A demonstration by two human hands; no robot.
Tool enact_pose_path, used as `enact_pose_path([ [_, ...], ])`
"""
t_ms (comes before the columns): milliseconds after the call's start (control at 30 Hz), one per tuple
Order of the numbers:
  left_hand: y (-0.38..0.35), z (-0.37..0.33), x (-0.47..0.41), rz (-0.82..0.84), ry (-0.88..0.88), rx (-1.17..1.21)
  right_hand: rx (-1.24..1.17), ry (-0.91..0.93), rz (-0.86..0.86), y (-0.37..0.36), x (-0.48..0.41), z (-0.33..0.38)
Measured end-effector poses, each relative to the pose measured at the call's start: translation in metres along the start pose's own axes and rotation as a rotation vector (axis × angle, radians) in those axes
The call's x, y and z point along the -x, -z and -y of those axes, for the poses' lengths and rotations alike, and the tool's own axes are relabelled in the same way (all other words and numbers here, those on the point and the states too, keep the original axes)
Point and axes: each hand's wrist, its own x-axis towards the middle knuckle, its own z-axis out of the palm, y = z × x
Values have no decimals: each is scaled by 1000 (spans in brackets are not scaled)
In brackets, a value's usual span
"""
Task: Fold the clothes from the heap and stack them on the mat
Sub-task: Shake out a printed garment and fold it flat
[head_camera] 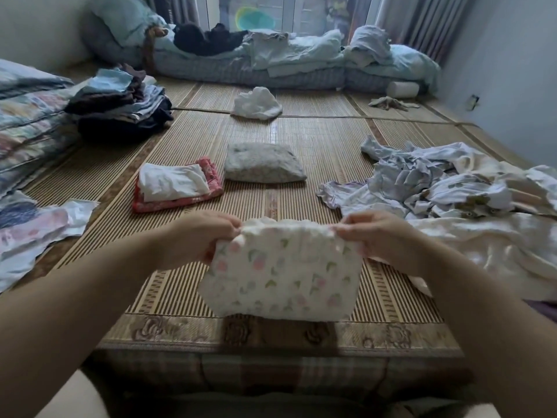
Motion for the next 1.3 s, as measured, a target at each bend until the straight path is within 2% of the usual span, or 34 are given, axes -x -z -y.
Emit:
enact_pose_path([
  [100, 15, -10, -37, -226, 10, 67, 36, -57, -255, 7, -54, -2],
  [233, 19, -2, -81, -522, 115, 103, 240, -162, -543, 6, -111, -38],
  [267, 18, 3, -87, -576, 136, -16, 303, -185, -568, 5, -116, -50],
  [333, 16, 18, -91, -638, 131, -397, 550, -143, -547, 2, -117, -70],
  [433, -2, 49, -86, -544, 147, -662, 800, 27, -315, -10, -105, -93],
  [500, -21, 70, -79, -440, 212, -810, 974, 13, -150, -18, -97, -104],
  [600, -37, 91, -74, -325, 276, -910, 1117, -96, -175, -28, -84, -100],
  [733, -21, 81, -77, -321, 318, -1070, 1295, -157, -196, -49, -60, -80],
  [800, -7, 72, -78, -388, 301, -1143, 1253, -197, -115, -63, -46, -73],
  [867, 3, 70, -74, -482, 306, -1090, 1083, -240, -66, -73, -36, -67],
  [900, 6, 71, -71, -531, 325, -1040, 980, -244, -106, -74, -35, -63],
  [967, 3, 76, -60, -612, 370, -958, 852, -179, -329, -70, -39, -59],
  [1033, -4, 83, -49, -653, 420, -874, 807, -258, -485, -60, -50, -56],
  [1133, -14, 90, -35, -626, 440, -637, 505, -498, -393, -53, -66, -56],
  [1200, -20, 89, -32, -577, 380, -478, 371, -494, -316, -57, -72, -59],
  [1300, -27, 82, -35, -503, 358, -349, 359, -415, -301, -65, -77, -68],
])
